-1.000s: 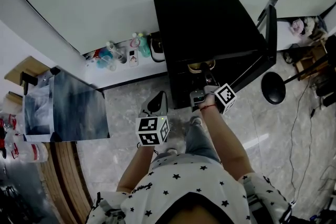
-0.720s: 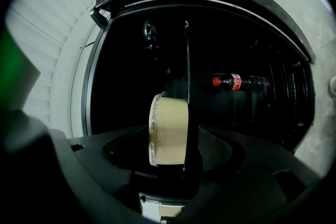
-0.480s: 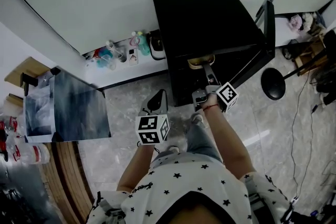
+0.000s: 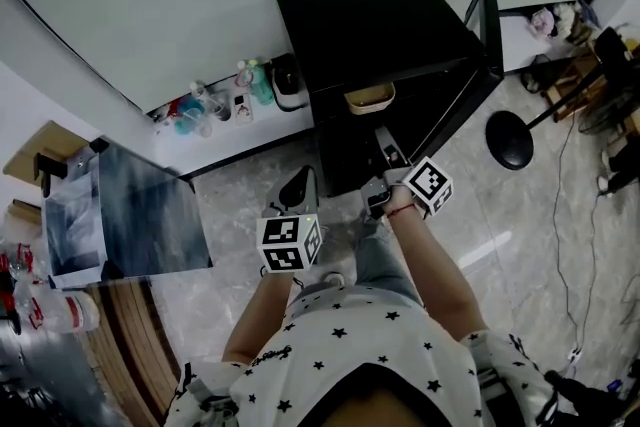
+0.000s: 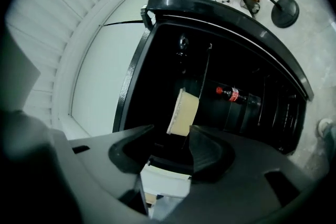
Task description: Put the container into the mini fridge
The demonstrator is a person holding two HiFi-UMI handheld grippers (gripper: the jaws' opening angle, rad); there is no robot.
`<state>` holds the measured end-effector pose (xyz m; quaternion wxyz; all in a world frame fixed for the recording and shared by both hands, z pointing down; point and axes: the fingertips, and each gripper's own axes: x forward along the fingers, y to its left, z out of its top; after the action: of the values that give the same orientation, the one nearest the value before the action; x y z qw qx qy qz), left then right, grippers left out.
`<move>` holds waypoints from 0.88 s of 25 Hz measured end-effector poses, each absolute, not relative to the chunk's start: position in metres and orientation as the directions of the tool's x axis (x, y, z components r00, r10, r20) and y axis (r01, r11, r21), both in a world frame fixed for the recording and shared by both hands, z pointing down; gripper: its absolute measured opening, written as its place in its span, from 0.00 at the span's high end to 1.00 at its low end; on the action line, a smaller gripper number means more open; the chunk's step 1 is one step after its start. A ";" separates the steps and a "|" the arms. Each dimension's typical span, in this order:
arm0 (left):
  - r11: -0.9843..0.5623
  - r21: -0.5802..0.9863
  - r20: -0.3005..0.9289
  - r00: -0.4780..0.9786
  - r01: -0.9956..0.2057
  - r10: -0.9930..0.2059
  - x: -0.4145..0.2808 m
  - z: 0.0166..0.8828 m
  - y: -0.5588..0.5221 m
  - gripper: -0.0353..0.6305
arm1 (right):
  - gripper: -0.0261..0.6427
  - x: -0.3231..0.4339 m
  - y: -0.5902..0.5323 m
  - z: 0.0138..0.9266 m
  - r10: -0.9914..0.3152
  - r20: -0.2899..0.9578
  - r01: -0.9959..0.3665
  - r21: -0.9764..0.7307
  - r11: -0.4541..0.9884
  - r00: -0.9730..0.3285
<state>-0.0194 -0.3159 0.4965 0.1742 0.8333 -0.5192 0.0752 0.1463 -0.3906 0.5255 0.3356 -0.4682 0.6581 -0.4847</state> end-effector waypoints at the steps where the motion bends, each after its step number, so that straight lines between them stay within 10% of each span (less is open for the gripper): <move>1: -0.408 0.212 0.303 0.457 -0.888 -0.836 -0.019 0.495 -0.312 0.93 | 0.71 0.144 -0.383 0.523 -0.940 0.022 -0.323 -0.942 0.095 -0.340; 11: -0.470 0.213 0.288 0.515 -0.857 -0.808 -0.022 0.490 -0.277 0.93 | 0.96 0.126 -0.313 0.495 -0.946 0.096 -0.622 -0.773 0.125 -0.309; 22: -0.542 0.204 0.291 0.579 -0.815 -0.761 -0.020 0.493 -0.235 0.93 | 0.97 0.111 -0.237 0.481 -0.956 0.189 -0.927 -0.344 0.152 -0.227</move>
<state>-0.0201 -0.2354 0.4934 0.1602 0.8741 -0.4508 0.0840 0.1108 -0.2374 0.4815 0.0367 -0.6208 0.7580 -0.1969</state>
